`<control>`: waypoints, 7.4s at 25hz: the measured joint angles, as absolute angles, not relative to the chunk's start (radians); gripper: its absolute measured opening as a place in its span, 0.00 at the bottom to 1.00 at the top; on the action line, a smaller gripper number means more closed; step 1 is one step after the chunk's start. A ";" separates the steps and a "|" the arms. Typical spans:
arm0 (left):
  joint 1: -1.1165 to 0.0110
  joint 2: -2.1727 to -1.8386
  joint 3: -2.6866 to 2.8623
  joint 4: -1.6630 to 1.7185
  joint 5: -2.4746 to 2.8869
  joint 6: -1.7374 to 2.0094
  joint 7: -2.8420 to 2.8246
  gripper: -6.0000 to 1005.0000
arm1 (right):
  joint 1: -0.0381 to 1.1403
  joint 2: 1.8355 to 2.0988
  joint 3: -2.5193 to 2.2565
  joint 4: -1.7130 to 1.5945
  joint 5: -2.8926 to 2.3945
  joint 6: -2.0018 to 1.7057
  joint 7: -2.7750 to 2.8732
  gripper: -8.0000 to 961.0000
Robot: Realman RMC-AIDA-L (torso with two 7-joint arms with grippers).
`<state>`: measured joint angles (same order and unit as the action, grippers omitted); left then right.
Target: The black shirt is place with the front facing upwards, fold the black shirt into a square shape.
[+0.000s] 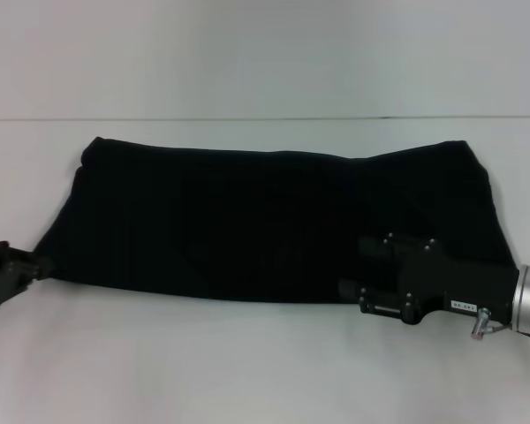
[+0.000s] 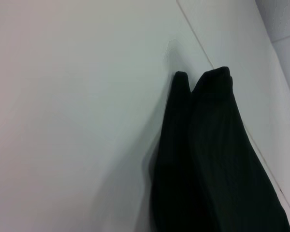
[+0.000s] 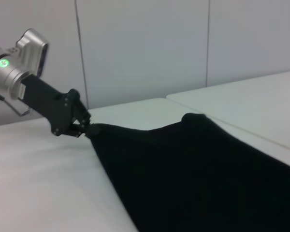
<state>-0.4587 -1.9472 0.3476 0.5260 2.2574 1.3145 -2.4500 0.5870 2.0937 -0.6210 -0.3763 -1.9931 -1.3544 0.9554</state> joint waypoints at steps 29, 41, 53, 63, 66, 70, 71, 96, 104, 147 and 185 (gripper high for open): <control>-0.657 -1.901 0.192 0.593 2.142 1.549 -2.458 0.02 | 0.509 2.089 -0.614 -0.381 -1.951 -1.337 0.971 0.77; -0.973 -2.104 0.382 0.578 2.132 1.544 -2.433 0.02 | 0.472 2.092 -0.577 -0.366 -1.950 -1.321 0.967 0.77; -0.831 -2.166 0.498 0.335 2.035 1.579 -2.284 0.02 | 0.552 2.097 -0.567 -0.262 -1.926 -1.178 0.971 0.77; -0.831 -2.167 0.535 0.334 2.035 1.607 -2.263 0.02 | 0.635 2.100 -0.566 -0.199 -1.767 -1.034 0.970 0.77; -0.825 -2.168 0.557 0.334 2.035 1.603 -2.255 0.02 | 0.647 2.101 -0.566 -0.199 -1.727 -1.006 0.964 0.77; -0.815 -2.169 0.586 0.310 2.036 1.544 -2.226 0.02 | 0.654 2.097 -0.566 -0.220 -1.681 -0.990 0.962 0.77; -0.815 -2.169 0.593 0.297 2.038 1.519 -2.214 0.02 | 0.654 2.096 -0.566 -0.229 -1.679 -0.987 0.962 0.77; -0.873 -2.172 0.684 0.205 1.944 1.636 -2.106 0.13 | 0.544 2.089 -0.160 -0.272 -1.675 -0.994 0.959 0.77; -0.748 -2.149 0.682 0.386 1.914 1.662 -2.025 0.45 | 0.528 2.086 -0.284 -0.290 -1.785 -1.242 0.936 0.77; -0.832 -2.026 0.902 0.365 2.020 0.942 -2.361 0.93 | 0.431 2.090 -0.535 -0.390 -2.037 -1.473 0.884 0.77; -0.863 -2.088 1.004 0.381 2.013 0.812 -2.330 0.17 | 0.431 2.091 -0.531 -0.388 -2.036 -1.490 0.894 0.77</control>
<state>-0.8628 -2.0875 1.0045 0.3810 2.0131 0.8115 -2.3298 0.4313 2.0907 -0.5313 -0.3881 -2.0364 -1.4895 0.8943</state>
